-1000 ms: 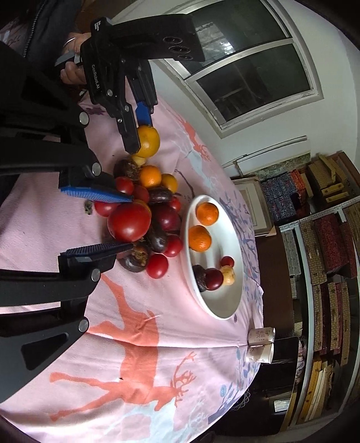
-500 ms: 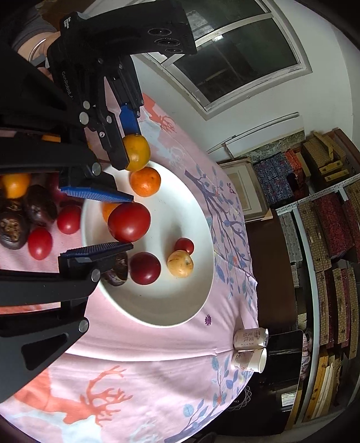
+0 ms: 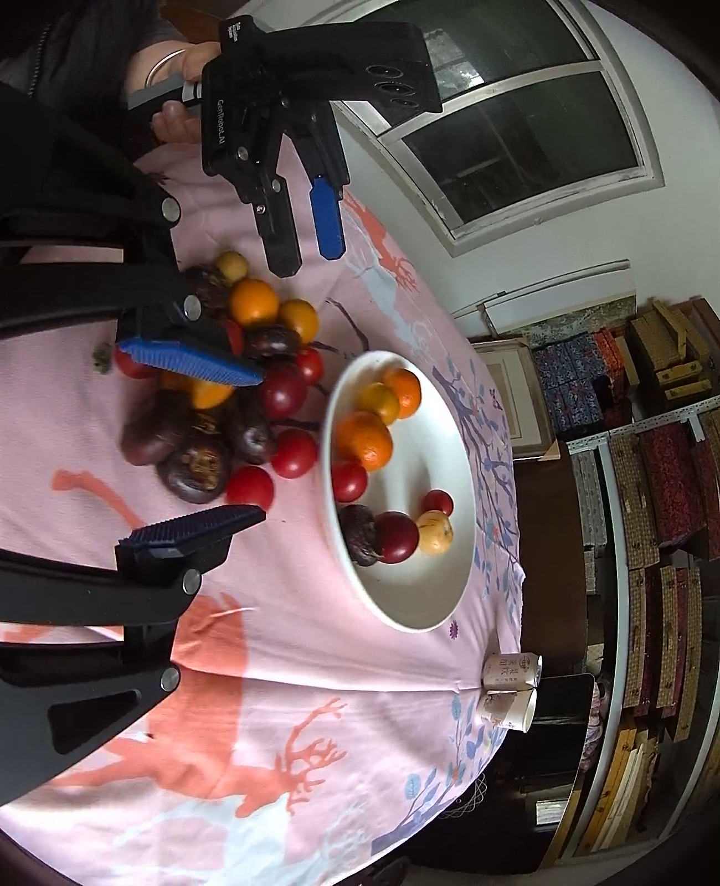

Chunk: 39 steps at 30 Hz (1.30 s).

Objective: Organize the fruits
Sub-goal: 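Lower both fruits onto the white plate and open both tools, then grasp a dark purple fruit with the right tool while the left tool grasps a brownish fruit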

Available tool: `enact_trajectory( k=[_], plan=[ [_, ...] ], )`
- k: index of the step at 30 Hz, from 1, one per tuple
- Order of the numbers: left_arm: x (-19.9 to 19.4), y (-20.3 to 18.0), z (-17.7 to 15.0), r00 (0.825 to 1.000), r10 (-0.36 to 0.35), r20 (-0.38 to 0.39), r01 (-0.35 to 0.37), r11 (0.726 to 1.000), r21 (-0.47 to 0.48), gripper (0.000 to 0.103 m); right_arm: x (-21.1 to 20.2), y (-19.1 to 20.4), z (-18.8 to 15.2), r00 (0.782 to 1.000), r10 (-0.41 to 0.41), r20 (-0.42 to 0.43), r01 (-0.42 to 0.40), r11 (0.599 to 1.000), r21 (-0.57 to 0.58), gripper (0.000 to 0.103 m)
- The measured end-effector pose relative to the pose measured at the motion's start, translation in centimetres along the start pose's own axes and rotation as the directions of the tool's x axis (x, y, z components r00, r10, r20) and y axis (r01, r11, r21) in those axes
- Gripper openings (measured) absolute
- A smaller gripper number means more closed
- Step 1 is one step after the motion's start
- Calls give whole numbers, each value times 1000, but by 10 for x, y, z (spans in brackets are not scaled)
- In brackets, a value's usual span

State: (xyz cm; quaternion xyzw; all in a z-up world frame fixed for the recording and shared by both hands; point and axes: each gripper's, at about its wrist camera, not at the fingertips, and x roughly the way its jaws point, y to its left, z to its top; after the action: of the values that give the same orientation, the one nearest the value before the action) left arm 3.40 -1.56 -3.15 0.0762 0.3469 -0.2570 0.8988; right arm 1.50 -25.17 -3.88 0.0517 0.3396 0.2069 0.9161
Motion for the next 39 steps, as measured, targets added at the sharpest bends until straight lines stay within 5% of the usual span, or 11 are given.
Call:
enact_trajectory(
  k=[6,13,20,31,39],
  plan=[
    [-7,-20,-41,999,-9,-49,12,999,48,55,-6,14,-25,1000,-29,-10,28,998,-58,42],
    [-3,-14,-45,998,32,-48,-31,999,31,52,4,12,-27,999,-37,-19,36,998,-55,41],
    [-2,-6,-43,998,26,-54,-26,1000,8,52,15,4,-30,998,-50,-26,49,998,-37,18],
    [6,18,-42,997,-23,-75,18,997,-69,53,22,-1,-29,999,14,-48,-16,999,-32,31],
    [10,38,-41,998,-17,-65,9,992,-123,53,26,-1,-34,997,60,-57,-61,998,-16,26]
  ],
)
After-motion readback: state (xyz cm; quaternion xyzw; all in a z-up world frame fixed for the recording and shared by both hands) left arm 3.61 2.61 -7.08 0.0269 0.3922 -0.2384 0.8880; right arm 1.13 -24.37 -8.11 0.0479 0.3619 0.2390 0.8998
